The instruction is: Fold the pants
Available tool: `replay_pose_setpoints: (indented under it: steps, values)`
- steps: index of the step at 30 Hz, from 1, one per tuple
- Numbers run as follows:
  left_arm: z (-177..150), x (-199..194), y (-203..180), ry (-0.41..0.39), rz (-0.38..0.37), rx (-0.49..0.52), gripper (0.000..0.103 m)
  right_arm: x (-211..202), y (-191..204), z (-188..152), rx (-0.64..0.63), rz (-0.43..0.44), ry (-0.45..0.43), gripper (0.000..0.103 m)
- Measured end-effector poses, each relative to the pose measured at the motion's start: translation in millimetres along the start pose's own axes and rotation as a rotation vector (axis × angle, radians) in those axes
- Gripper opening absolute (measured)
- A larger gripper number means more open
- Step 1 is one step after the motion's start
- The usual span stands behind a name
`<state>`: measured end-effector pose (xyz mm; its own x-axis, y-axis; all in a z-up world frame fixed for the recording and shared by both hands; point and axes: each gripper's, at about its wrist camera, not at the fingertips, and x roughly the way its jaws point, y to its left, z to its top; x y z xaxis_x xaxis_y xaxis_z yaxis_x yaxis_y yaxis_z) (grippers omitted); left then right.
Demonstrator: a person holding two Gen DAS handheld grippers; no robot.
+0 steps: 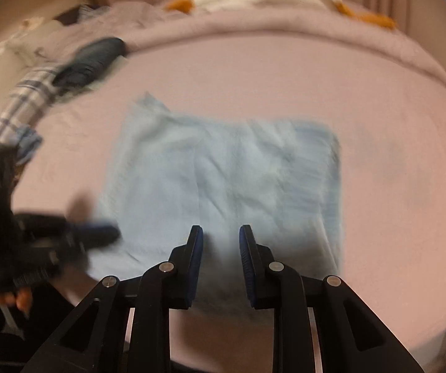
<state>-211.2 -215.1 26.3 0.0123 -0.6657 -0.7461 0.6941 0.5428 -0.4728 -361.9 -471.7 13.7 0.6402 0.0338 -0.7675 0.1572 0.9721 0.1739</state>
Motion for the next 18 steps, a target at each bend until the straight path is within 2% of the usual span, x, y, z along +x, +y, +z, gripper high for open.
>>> replay_pose_setpoints:
  steps: [3,6,8,10,12,15,18]
  values:
    - [-9,-4,3,-0.001,-0.008,-0.014,0.004,3,20,26,-0.035,0.103,-0.030,0.024]
    - [-13,-3,3,-0.001,-0.023,-0.039,0.004,30,47,56,-0.108,0.137,-0.023,0.024]
    - [-12,1,2,-0.001,-0.031,-0.047,0.004,57,61,70,-0.127,0.159,0.030,0.024]
    - [-12,0,5,0.001,-0.017,-0.039,0.004,88,69,76,-0.139,0.112,0.107,0.024]
    - [-13,2,4,0.004,-0.017,-0.036,0.004,114,68,80,-0.123,0.067,0.171,0.024]
    - [-13,4,3,0.012,-0.019,-0.032,0.004,112,58,86,-0.063,0.077,0.173,0.024]
    - [-12,3,3,0.010,-0.030,-0.046,0.005,91,37,84,0.050,0.117,0.088,0.024]
